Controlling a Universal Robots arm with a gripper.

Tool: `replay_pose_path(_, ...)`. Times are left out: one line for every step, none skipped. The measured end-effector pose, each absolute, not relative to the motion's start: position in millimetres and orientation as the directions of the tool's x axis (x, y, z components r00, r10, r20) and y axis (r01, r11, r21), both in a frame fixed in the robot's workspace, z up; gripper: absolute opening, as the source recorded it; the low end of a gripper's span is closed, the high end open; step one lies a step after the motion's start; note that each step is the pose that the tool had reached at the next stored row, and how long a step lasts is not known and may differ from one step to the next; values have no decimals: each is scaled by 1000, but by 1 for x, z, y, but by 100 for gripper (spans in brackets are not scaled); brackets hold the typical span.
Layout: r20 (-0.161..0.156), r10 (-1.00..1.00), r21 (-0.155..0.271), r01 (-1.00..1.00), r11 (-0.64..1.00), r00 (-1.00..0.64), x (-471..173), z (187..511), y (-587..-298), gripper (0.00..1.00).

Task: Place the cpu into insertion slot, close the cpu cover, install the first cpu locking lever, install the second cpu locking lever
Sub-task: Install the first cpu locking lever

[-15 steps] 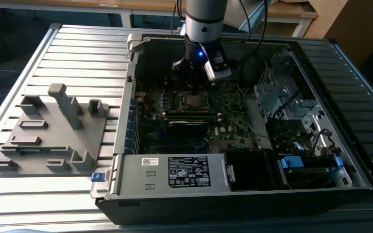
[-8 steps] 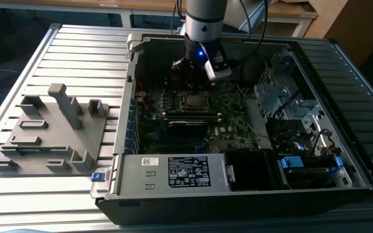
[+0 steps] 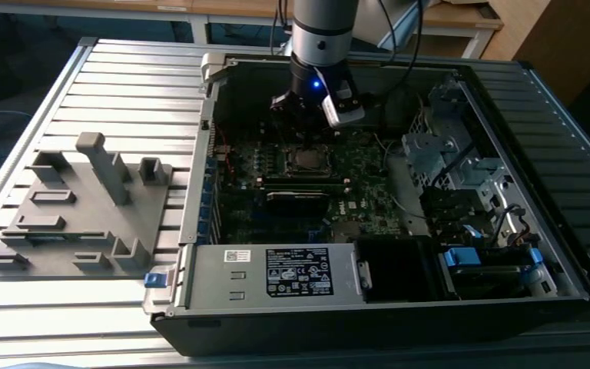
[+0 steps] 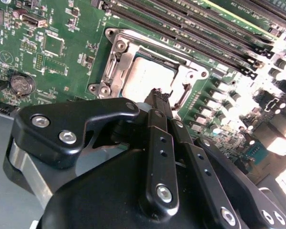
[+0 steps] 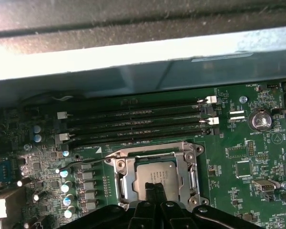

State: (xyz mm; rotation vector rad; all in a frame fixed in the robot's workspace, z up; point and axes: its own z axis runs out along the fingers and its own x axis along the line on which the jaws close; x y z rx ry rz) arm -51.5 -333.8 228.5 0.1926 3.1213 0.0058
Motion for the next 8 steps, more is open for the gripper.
replay_pose_path(-14,123,5,123,992,-992,-52,229,-334,10)
replay_pose_path(-14,123,5,123,992,-992,-52,229,-334,10)
replay_pose_path(-14,123,5,123,992,-992,-52,228,-334,10)
replay_pose_path(-14,123,5,123,992,-992,-52,229,-334,10)
replay_pose_path(-14,123,5,123,992,-992,-52,229,-334,10)
replay_pose_path(-14,123,5,123,992,-992,-52,229,-334,10)
replay_pose_path(-14,123,5,123,992,-992,-52,229,-334,10)
replay_pose_path(-14,123,5,123,992,-992,-52,229,-334,10)
